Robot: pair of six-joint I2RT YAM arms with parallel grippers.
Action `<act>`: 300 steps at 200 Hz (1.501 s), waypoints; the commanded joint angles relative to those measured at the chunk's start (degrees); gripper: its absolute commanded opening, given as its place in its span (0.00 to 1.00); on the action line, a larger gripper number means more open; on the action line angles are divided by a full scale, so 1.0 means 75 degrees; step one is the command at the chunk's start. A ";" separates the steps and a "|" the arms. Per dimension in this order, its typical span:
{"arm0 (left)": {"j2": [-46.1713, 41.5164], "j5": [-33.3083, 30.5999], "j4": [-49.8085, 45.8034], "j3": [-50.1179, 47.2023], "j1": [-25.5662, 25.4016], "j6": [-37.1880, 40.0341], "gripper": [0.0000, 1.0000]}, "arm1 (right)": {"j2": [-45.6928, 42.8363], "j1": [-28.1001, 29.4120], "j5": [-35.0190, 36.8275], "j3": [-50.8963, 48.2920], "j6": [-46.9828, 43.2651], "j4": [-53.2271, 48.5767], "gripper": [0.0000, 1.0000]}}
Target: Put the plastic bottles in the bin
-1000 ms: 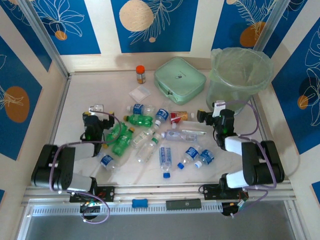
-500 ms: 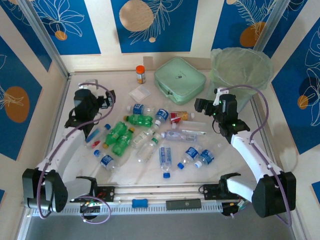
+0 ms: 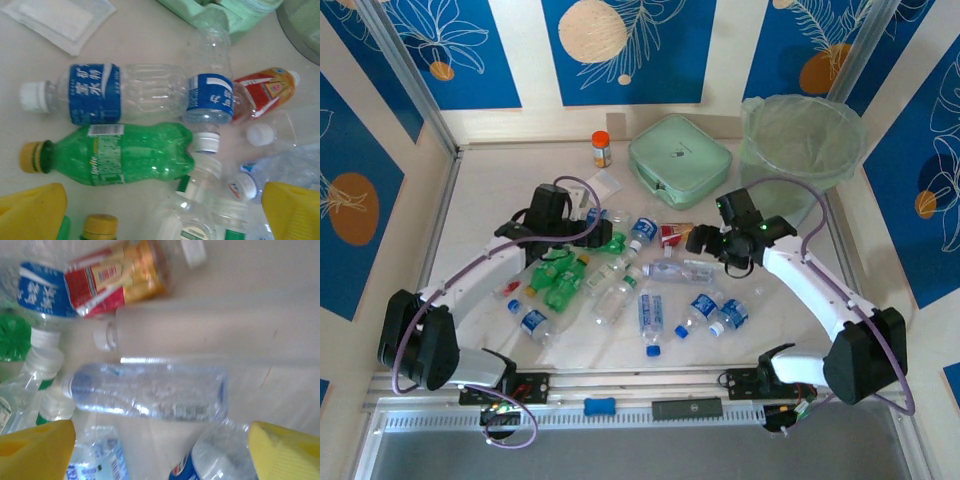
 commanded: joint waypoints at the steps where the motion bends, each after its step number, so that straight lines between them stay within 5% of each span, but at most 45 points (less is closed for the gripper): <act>1: 0.0005 0.0410 -0.0032 0.0198 -0.0167 -0.0356 0.99 | -0.0012 0.0301 -0.0472 -0.0345 0.1643 -0.0414 0.84; 57: -0.0091 0.0418 0.0132 0.0068 -0.0260 -0.0484 0.99 | 0.0692 0.0830 -0.0424 -0.0237 0.2298 0.0079 0.79; 86: -0.0176 0.0316 0.0259 -0.0046 -0.0267 -0.0707 0.99 | 0.0620 0.1325 -0.0410 -0.0476 0.4132 0.0714 0.80; 116: -0.0290 0.0172 0.0284 -0.0097 -0.0269 -0.0782 0.99 | 0.0552 0.2061 0.0598 -0.0728 0.6023 0.1517 0.79; 157: -0.0404 0.0056 0.0244 -0.0108 -0.0275 -0.0782 0.99 | 0.0827 0.2112 0.0885 -0.1038 0.7744 0.2126 0.76; 300: -0.0638 -0.0033 0.0388 -0.0226 -0.0281 -0.1047 0.99 | 0.2606 0.1395 0.0389 -0.1304 0.8776 0.3837 0.71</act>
